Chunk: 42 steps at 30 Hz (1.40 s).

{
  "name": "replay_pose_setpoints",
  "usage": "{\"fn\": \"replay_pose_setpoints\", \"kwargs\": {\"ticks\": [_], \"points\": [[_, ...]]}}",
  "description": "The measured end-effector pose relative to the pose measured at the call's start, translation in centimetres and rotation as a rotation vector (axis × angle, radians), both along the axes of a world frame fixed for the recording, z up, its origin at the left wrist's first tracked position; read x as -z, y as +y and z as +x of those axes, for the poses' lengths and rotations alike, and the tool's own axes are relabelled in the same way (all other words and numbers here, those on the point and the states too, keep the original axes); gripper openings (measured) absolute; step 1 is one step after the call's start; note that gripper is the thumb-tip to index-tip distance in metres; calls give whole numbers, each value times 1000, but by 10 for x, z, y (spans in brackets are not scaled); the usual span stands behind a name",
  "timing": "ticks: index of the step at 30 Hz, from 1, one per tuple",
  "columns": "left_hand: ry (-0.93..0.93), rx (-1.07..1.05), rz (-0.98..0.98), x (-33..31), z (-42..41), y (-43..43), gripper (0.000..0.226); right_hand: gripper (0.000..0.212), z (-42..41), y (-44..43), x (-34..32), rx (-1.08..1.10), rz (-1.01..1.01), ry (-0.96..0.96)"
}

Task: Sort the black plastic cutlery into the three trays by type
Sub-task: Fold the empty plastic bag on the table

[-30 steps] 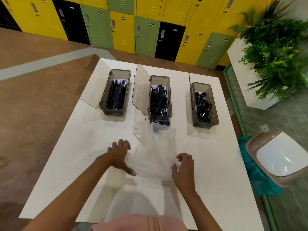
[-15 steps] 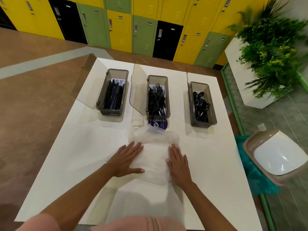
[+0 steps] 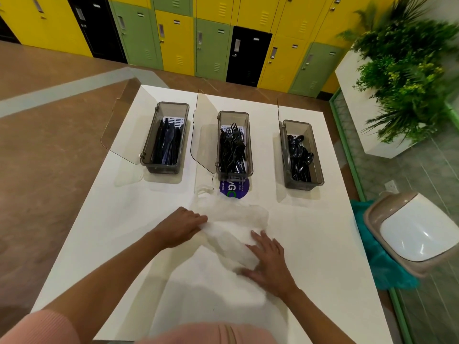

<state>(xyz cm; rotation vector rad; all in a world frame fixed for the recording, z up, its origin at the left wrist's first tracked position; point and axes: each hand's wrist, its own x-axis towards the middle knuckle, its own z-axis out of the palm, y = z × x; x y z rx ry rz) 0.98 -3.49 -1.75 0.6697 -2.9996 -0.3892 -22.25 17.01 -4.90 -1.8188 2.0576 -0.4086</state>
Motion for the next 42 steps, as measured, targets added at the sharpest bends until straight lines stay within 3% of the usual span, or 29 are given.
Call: {"fn": "replay_pose_setpoints", "kwargs": {"ticks": [3, 5, 7, 9, 12, 15, 17, 20, 23, 27, 29, 32, 34, 37, 42], "points": [[-122, -171, 213, -21, -21, -10, 26, 60, 13, -20, -17, 391, -48, -300], [-204, -302, 427, -27, -35, -19, 35, 64, 14, -36, -30, 612, 8, -484], [-236, -410, 533, -30, -44, -28, 43, 62, 8, -49, -34, 755, 127, -528], [-278, -522, 445, -30, -48, -33, 50, 59, 3, -59, -32, 802, 271, -477], [-103, -614, 112, -25, -52, -25, 43, 58, -1, -69, -28, 806, 338, -419], [132, -448, -111, -11, -56, -2, 42, 55, -1, -74, -23, 834, 358, -390], [121, -282, -130, 3, -60, 14, 51, 59, -1, -76, -19, 836, 371, -351], [-57, -114, -123, 28, -59, 27, 57, 57, 0, -76, -17, 851, 340, -316], [-171, -174, -57, 46, -48, 21, 63, 45, -4, -71, -20, 893, 233, -332], [-175, -194, -62, 54, -28, 4, 66, 32, -18, -56, -13, 929, 147, -166], [-170, -187, -76, 54, -23, -1, 65, 26, -18, -56, -16, 977, 34, -195], [-142, -104, -88, 53, -23, 1, 65, 20, -8, -70, -28, 826, -184, -263], [-123, 1, -64, 51, -25, 7, 65, 34, 3, -85, -32, 599, -70, -285], [-77, 53, -20, 49, -27, 19, 66, 57, 14, -104, -32, 396, 303, -172], [4, -286, 38, 48, -18, 35, 75, 55, 18, -114, -40, 399, 577, -178]]}}
